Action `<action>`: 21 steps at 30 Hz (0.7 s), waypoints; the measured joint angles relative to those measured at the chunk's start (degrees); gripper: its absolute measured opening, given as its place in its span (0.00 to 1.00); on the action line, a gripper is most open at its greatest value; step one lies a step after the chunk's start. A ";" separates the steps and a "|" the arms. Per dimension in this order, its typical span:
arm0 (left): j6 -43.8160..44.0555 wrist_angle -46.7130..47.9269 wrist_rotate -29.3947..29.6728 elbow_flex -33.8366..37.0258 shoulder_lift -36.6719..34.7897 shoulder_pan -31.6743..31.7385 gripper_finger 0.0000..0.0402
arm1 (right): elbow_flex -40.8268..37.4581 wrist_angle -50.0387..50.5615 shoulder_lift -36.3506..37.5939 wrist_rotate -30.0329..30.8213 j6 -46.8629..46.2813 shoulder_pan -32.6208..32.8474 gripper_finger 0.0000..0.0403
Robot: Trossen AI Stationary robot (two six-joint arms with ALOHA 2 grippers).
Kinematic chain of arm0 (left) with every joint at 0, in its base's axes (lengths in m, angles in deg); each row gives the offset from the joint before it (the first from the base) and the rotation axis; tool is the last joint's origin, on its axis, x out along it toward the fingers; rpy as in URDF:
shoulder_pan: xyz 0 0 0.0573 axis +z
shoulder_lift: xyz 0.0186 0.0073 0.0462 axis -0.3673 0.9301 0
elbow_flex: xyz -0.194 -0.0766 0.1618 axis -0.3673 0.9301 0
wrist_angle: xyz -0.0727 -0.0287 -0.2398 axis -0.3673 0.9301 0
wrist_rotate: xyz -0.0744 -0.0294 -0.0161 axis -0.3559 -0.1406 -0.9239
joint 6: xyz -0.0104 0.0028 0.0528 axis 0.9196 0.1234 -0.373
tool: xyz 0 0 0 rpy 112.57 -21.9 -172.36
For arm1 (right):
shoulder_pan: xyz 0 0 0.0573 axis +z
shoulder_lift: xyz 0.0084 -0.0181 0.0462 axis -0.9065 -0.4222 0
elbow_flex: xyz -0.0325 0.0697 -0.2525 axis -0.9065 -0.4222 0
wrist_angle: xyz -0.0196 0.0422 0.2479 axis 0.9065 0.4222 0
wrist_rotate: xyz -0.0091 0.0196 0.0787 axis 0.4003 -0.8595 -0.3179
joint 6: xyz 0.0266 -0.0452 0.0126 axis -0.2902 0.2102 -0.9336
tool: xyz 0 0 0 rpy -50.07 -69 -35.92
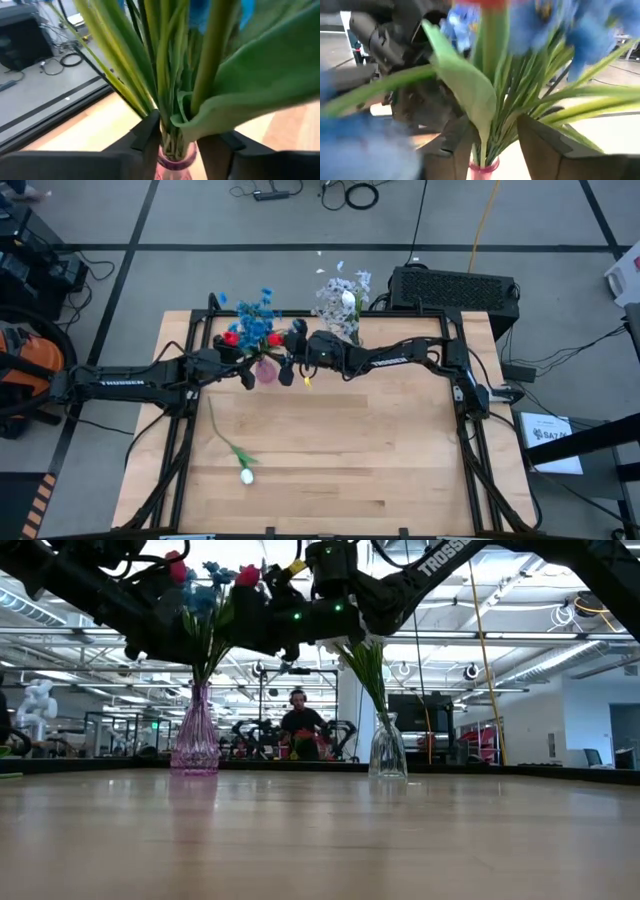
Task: Sort flowers into vase by color
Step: Put the red tulip into the pink vase, then put the white tulip into the transparent vase
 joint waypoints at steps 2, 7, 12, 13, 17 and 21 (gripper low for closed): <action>-0.02 0.00 -1.56 0.00 -0.05 0.00 0.35 | 0.00 0.39 0.90 0.00 0.07 0.00 0.40; -0.04 0.44 -4.46 0.00 -0.77 0.00 0.39 | 0.00 6.87 4.32 0.26 1.54 0.00 0.47; -1.35 4.86 -4.46 -0.32 -2.90 0.00 0.39 | 0.00 14.24 6.71 0.24 2.02 0.00 0.50; -1.81 6.57 -4.44 -0.89 -3.34 0.00 0.39 | 0.00 15.07 7.00 0.22 2.20 0.00 0.51; -2.09 10.99 -3.66 -2.70 -5.32 0.00 0.39 | 0.00 18.87 7.98 0.24 3.27 0.01 0.52; -2.07 11.73 -3.33 -3.02 -7.32 0.00 0.39 | 0.00 24.22 10.08 0.22 3.50 -0.06 0.52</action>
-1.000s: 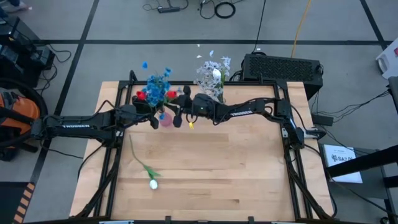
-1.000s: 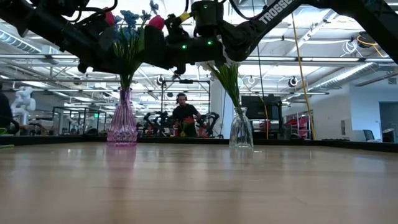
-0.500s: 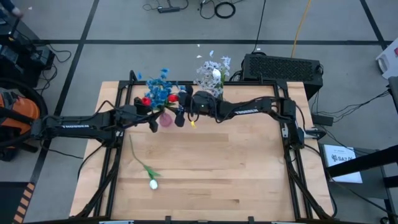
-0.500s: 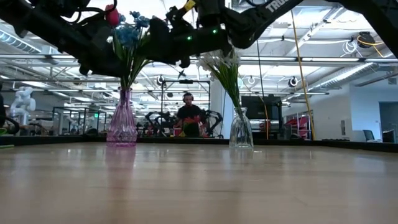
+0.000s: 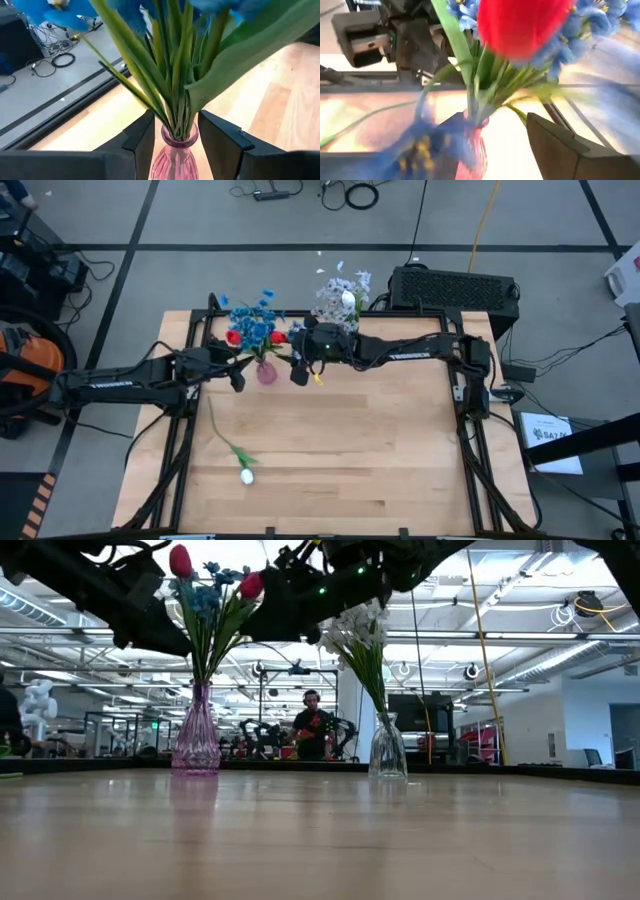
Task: Sort flowers into vase by color
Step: Put the white tulip into the transparent vase
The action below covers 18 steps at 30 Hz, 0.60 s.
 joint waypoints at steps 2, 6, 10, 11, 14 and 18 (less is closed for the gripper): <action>0.02 0.92 0.00 0.00 -0.91 -0.02 0.39 | -0.02 3.07 1.55 0.02 0.00 -0.10 0.52; 0.45 3.60 -0.32 -0.04 -2.48 0.00 0.39 | -0.02 8.85 4.62 0.07 -0.08 -0.32 0.52; 0.64 5.95 -1.83 -0.04 -3.78 0.00 0.39 | -0.01 15.84 6.88 0.07 -3.32 -0.32 0.52; 0.64 6.40 -2.32 -0.04 -3.97 -0.02 0.39 | 0.00 18.19 7.41 0.07 -4.45 -0.32 0.52; 2.25 8.33 -3.77 -0.04 -4.52 -0.01 0.39 | 0.00 25.73 8.53 -0.02 -7.68 -0.29 0.52; 5.18 12.70 -8.17 -0.04 -4.77 -0.03 0.39 | 0.00 36.75 9.34 -0.07 -10.62 -0.27 0.52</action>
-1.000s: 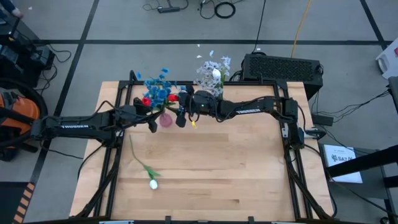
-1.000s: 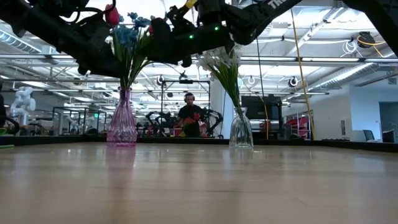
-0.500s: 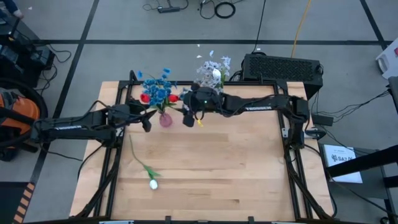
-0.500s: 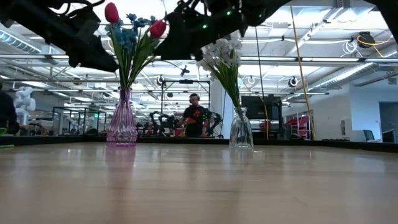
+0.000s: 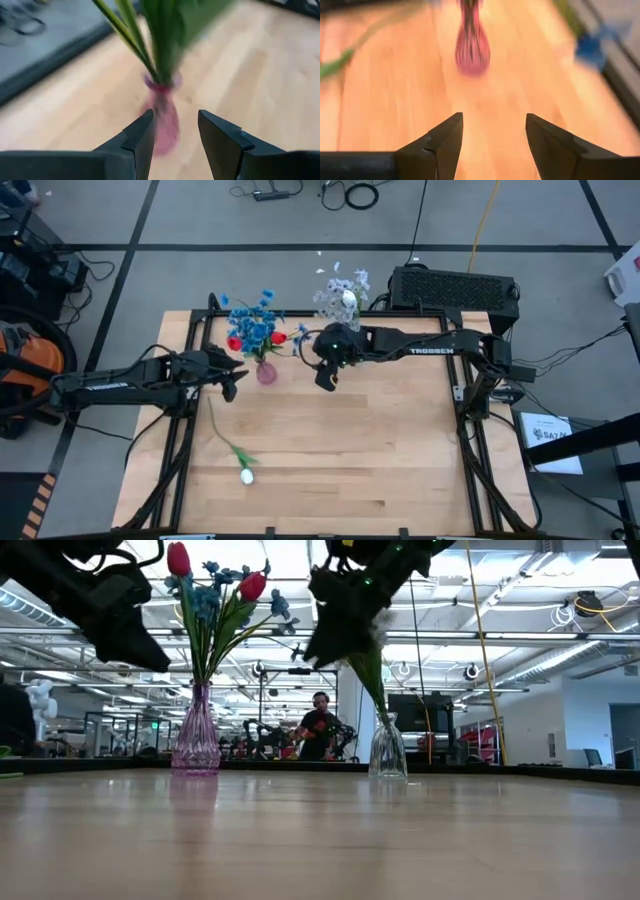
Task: Sort flowers into vase by color
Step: Put the white tulip into the transparent vase
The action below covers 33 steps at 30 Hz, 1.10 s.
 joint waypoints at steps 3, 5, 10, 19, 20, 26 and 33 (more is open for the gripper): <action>0.53 3.03 -4.74 0.00 0.04 -0.80 0.39 | 0.00 6.30 0.06 -0.04 -1.49 0.00 0.52; 2.99 4.69 -5.24 0.00 0.58 -1.89 0.39 | -0.02 9.27 0.06 -0.04 -2.55 0.12 0.52; 5.93 6.52 -7.30 0.00 3.92 -6.12 0.39 | -0.04 10.44 -0.60 0.00 -4.82 1.06 0.52; 5.93 17.07 -8.16 -6.76 13.76 -15.31 0.39 | -0.04 10.76 -0.59 0.12 -10.19 3.74 0.52; 5.79 18.84 -8.16 -7.89 14.63 -16.07 0.39 | -0.05 10.78 -0.58 0.13 -11.18 3.98 0.52; 5.96 27.06 -11.65 -13.98 18.92 -20.64 0.39 | -0.04 15.53 -0.59 0.24 -19.93 6.10 0.52; 5.92 30.73 -15.64 -19.35 27.35 -29.87 0.36 | -0.04 28.47 -0.59 0.18 -30.86 10.53 0.52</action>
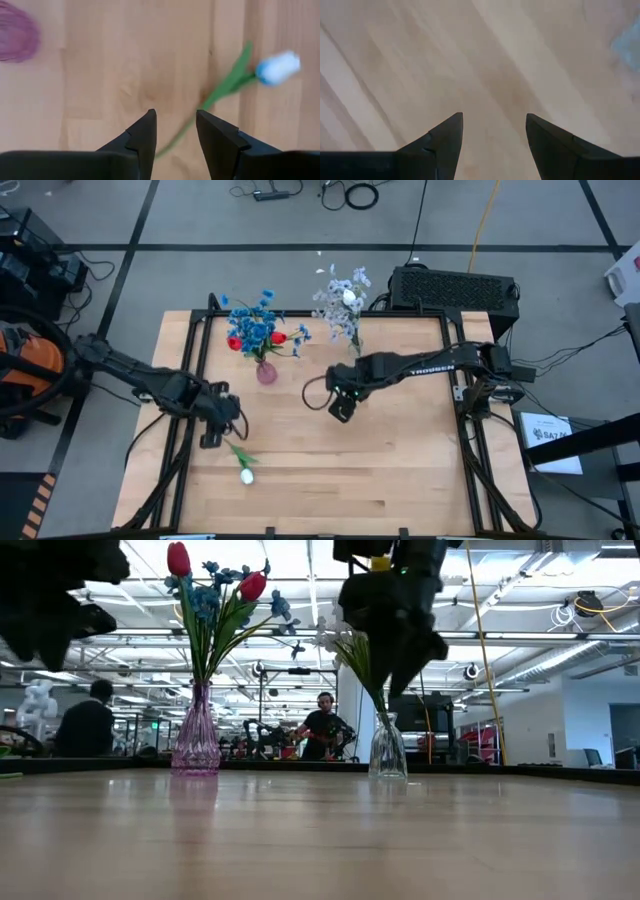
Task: Sort flowers into vase by color
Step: Put the white tulip into the transparent vase
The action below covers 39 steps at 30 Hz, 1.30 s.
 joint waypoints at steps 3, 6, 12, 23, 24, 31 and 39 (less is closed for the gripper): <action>0.00 0.56 -0.82 -0.90 4.71 -4.59 0.33 | 0.00 2.55 0.00 0.51 -3.87 2.53 0.52; 0.04 0.47 -1.30 -1.11 9.24 -9.00 0.33 | 0.00 3.31 0.00 2.03 -6.41 5.25 0.52; 0.00 -2.26 0.20 -1.11 17.52 -14.50 0.33 | 0.00 4.06 0.00 2.80 -9.30 10.26 0.52; -4.82 -9.62 -1.21 -1.11 28.87 -15.22 0.33 | 0.00 10.83 -0.02 4.20 -8.87 18.44 0.52; -5.19 -9.54 -1.03 -1.11 29.74 -15.22 0.33 | 0.00 11.72 -0.02 4.93 -8.90 19.08 0.52; -6.33 -12.35 -0.24 -1.13 36.05 -15.13 0.31 | 0.00 18.02 -0.02 10.95 -7.83 23.17 0.52; 0.02 -13.73 -3.29 -2.95 38.96 -13.94 0.03 | -4.75 22.80 3.99 13.54 -2.08 26.90 0.52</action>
